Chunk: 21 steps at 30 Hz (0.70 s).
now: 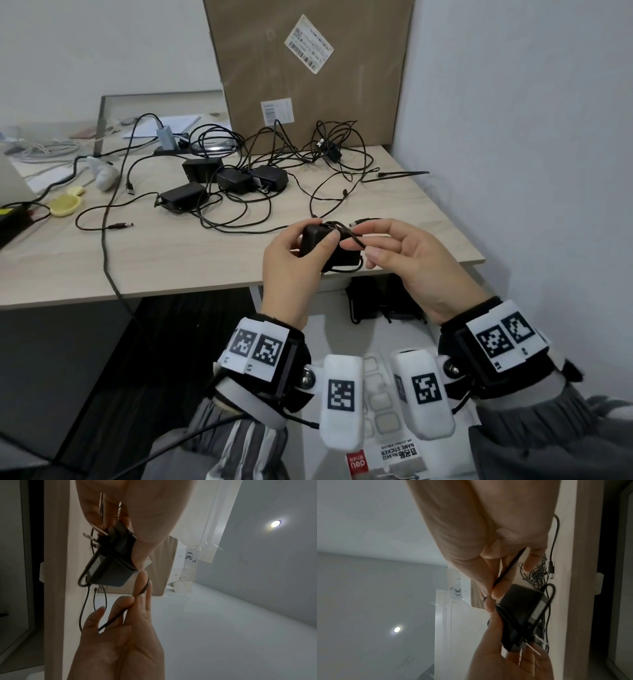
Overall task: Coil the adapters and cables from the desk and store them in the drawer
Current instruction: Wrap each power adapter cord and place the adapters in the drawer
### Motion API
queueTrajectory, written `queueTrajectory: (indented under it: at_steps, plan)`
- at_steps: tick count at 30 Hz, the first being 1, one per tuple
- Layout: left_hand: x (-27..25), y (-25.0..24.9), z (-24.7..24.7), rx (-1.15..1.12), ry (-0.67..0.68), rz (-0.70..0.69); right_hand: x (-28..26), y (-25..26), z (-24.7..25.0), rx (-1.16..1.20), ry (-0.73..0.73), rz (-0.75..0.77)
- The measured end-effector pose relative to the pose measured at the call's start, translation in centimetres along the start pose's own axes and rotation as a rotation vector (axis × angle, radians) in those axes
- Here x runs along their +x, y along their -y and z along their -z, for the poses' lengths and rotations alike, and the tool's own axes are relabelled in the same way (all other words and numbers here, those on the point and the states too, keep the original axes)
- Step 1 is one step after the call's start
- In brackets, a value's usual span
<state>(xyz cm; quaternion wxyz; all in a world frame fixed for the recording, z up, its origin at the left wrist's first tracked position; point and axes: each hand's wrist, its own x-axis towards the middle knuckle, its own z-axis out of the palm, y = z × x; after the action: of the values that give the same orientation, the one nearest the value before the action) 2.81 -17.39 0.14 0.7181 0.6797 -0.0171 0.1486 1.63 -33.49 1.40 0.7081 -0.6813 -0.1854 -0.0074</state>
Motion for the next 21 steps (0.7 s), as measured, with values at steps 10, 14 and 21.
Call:
queueTrajectory:
  at_steps: [10,14,21]
  plan:
    - [0.04,0.42,-0.32,-0.048,-0.046,0.01,0.1,-0.39,-0.32,-0.02,-0.004,-0.015]
    - [-0.09,0.48,-0.53,-0.109,-0.078,0.041,0.06,-0.49,-0.43,-0.043,-0.052,-0.039]
    - [0.3,0.74,-0.51,-0.332,-0.127,0.219,-0.03,-1.01,-1.01,-0.094,0.027,-0.136]
